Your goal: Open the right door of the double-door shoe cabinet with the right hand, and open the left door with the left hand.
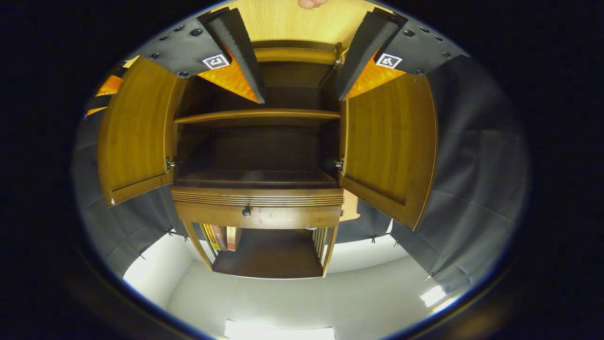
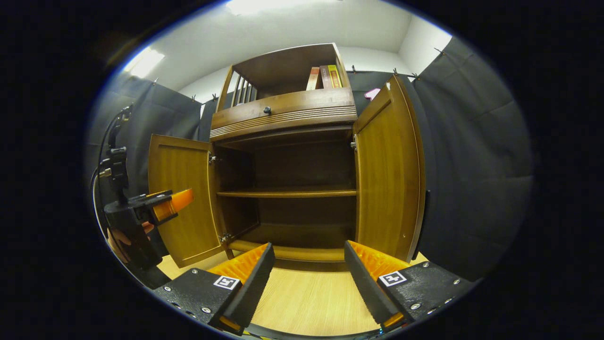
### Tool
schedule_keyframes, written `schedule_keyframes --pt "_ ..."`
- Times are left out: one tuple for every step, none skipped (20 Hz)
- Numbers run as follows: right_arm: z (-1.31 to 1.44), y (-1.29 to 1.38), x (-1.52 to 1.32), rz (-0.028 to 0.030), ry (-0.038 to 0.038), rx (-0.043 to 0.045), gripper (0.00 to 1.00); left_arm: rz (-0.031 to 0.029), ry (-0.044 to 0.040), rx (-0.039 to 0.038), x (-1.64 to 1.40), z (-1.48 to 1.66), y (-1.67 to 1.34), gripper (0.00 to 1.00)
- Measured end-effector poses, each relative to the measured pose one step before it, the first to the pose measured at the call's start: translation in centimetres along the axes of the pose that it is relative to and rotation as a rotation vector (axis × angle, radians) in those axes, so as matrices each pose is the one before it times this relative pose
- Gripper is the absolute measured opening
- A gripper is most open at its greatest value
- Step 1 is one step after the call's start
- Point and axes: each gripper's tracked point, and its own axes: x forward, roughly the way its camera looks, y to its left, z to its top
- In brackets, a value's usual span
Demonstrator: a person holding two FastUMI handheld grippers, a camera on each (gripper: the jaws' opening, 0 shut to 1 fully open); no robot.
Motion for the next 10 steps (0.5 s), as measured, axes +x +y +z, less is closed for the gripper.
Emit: schedule_keyframes --pt "0.048 0.070 -0.035 0.00096 -0.00025 0.00366 0.92 -0.00362 -0.00222 0.00397 -0.058 0.035 -0.079 0.95" --pt "0.012 0.069 -0.023 0.00081 -0.00127 0.00550 0.92 -0.00371 -0.00076 0.00320 -0.057 -0.026 -0.095 0.95" --pt "-0.026 0.053 0.026 0.00069 0.00035 0.00380 0.92 -0.00521 -0.00095 0.00092 -0.026 0.011 -0.091 0.95" --pt "0.050 0.026 0.075 -0.00021 0.00039 0.00073 0.92 -0.00192 0.00017 0.00132 -0.031 -0.058 -0.028 0.95" --pt "-0.008 0.009 0.025 -0.00018 0.00004 -0.00074 0.92 -0.00028 -0.00092 0.00230 0.262 -0.053 0.148 0.95" --pt "0.055 0.091 0.068 0.00112 0.00034 -0.00054 0.92 -0.00013 -0.00288 0.00172 -0.065 0.197 0.007 0.95" --pt "0.056 0.099 0.035 0.00142 -0.00132 -0.00060 0.92 0.00042 -0.00303 -0.00005 -0.040 0.092 0.086 0.95" --pt "0.036 0.097 0.025 0.00119 -0.00123 -0.00133 0.92 0.00045 -0.00253 -0.00348 -0.013 0.095 0.117 0.95" --pt "0.117 0.084 0.059 0.00093 -0.00261 -0.00212 0.92 0.00002 -0.00152 -0.00399 0.119 0.058 0.100 0.95" --pt "0.126 0.138 -0.018 0.00140 -0.00207 -0.00259 0.92 0.00181 -0.00052 -0.00397 -0.072 0.029 0.116 0.95"
